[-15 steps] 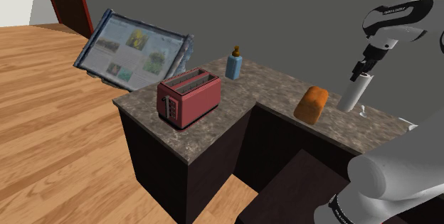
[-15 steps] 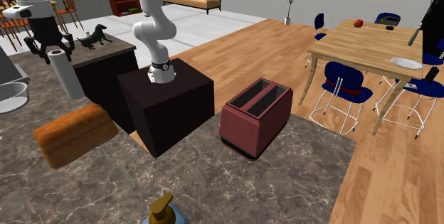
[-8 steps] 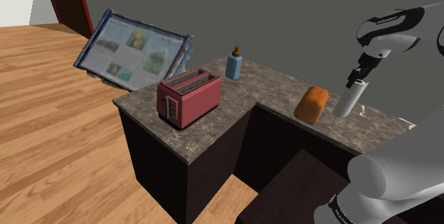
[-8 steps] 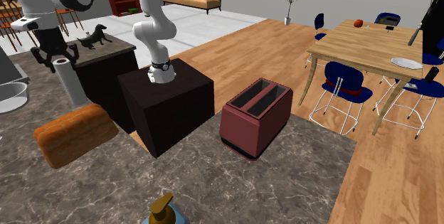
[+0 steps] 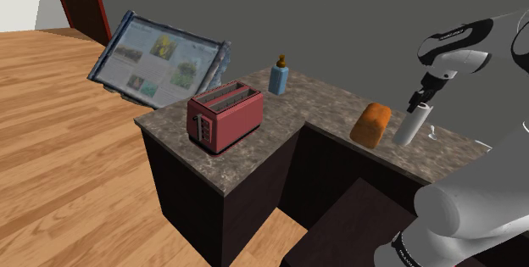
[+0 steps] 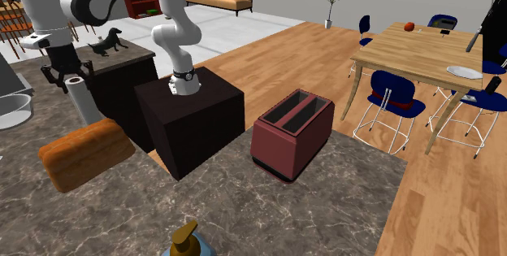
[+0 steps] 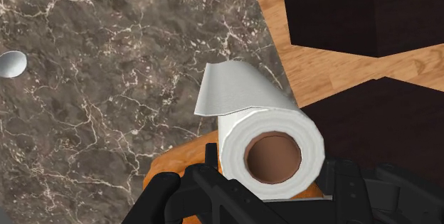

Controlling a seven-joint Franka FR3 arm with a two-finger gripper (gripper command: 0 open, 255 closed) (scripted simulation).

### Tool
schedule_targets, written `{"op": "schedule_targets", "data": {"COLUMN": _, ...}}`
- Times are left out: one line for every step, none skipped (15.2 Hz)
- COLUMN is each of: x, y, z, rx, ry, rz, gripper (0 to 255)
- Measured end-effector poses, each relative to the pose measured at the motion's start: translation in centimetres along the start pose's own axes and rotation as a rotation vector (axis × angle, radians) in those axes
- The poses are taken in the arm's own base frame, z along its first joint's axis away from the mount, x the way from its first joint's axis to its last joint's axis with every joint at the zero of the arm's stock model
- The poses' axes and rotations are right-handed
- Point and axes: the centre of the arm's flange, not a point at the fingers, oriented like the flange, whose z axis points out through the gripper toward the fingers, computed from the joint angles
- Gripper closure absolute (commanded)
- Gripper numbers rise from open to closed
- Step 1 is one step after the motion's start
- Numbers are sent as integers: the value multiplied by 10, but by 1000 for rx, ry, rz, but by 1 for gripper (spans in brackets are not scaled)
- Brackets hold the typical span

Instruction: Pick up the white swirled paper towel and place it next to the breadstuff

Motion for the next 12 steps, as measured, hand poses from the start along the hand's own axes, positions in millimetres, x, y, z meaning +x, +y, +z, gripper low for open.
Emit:
{"op": "schedule_targets", "data": {"x": 0, "y": -1, "z": 6, "rx": 0, "ry": 0, "rz": 0, "gripper": 255}}
{"op": "schedule_targets", "data": {"x": 1, "y": -1, "z": 12, "rx": 0, "ry": 0, "rz": 0, "gripper": 255}}
{"op": "schedule_targets", "data": {"x": -1, "y": -3, "z": 16, "rx": 0, "ry": 0, "rz": 0, "gripper": 255}}
{"op": "schedule_targets", "data": {"x": -2, "y": -2, "z": 22, "rx": 0, "ry": 0, "rz": 0, "gripper": 255}}
{"op": "schedule_targets", "data": {"x": -2, "y": -2, "z": 27, "rx": 0, "ry": 0, "rz": 0, "gripper": 255}}
{"op": "schedule_targets", "data": {"x": -3, "y": -3, "z": 33, "rx": 0, "ry": 0, "rz": 0, "gripper": 255}}
{"op": "schedule_targets", "data": {"x": -3, "y": -5, "z": 38, "rx": 0, "ry": 0, "rz": 0, "gripper": 255}}
{"op": "schedule_targets", "data": {"x": -4, "y": -5, "z": 43, "rx": 0, "ry": 0, "rz": 0, "gripper": 255}}
{"op": "schedule_targets", "data": {"x": -3, "y": -5, "z": 50, "rx": 0, "ry": 0, "rz": 0, "gripper": 255}}
{"op": "schedule_targets", "data": {"x": -4, "y": -5, "z": 54, "rx": 0, "ry": 0, "rz": 0, "gripper": 255}}
{"op": "schedule_targets", "data": {"x": -4, "y": -5, "z": 56, "rx": 0, "ry": 0, "rz": 0, "gripper": 255}}
{"op": "schedule_targets", "data": {"x": -4, "y": -5, "z": 57, "rx": 0, "ry": 0, "rz": 0, "gripper": 255}}
